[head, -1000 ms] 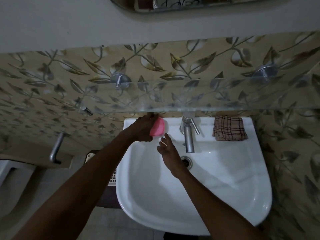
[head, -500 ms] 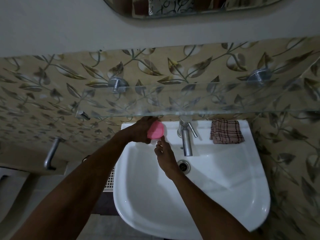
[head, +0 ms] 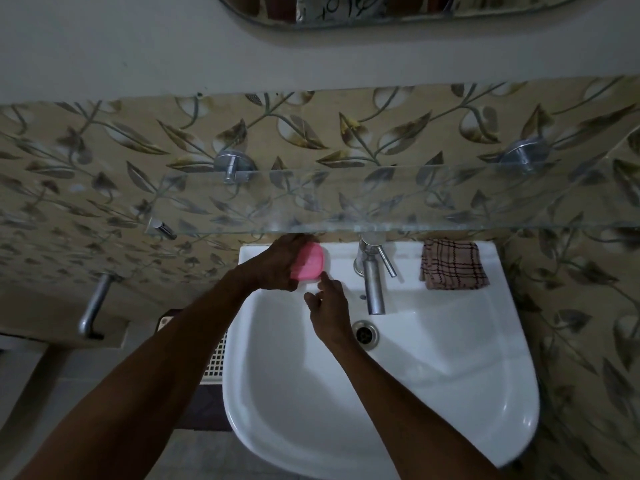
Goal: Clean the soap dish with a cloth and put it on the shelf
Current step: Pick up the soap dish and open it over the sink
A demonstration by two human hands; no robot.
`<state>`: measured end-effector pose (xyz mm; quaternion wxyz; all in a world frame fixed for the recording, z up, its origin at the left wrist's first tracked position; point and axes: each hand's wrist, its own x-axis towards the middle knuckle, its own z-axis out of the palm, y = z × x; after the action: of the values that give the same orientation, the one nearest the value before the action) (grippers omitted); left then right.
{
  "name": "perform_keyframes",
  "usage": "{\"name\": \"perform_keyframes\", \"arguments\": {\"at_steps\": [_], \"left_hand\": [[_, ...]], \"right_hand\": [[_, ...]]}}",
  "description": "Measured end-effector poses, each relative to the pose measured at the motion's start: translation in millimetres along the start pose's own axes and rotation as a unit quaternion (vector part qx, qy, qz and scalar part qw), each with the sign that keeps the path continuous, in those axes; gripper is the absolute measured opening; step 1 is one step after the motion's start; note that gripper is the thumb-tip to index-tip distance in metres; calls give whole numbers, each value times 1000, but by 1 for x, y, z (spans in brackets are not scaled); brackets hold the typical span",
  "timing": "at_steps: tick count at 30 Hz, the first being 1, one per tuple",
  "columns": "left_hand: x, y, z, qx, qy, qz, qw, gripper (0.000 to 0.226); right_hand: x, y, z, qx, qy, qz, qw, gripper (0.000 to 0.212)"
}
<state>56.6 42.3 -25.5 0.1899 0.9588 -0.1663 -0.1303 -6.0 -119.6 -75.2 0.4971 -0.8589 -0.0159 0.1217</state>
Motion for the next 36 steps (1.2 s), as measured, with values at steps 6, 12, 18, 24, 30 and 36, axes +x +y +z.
{"name": "perform_keyframes", "arguments": {"at_steps": [6, 12, 18, 24, 30, 36], "left_hand": [[1, -2, 2, 25, 18, 37, 999, 105], [1, 5, 0, 10, 0, 26, 1000, 102], [3, 5, -11, 20, -10, 30, 999, 94], [-16, 13, -2, 56, 68, 11, 996, 88], [-48, 32, 11, 60, 165, -43, 983, 106], [-75, 65, 45, 1, 164, -57, 985, 113]], "right_hand": [[37, 4, -14, 0, -29, -40, 999, 115], [50, 2, -14, -23, -58, -21, 998, 88], [53, 7, -14, -72, -80, -35, 994, 62], [47, -3, -18, 61, -44, 29, 997, 44], [5, 6, -18, -28, 54, -48, 997, 69], [-43, 6, -43, 292, 23, 74, 953, 35]]}}
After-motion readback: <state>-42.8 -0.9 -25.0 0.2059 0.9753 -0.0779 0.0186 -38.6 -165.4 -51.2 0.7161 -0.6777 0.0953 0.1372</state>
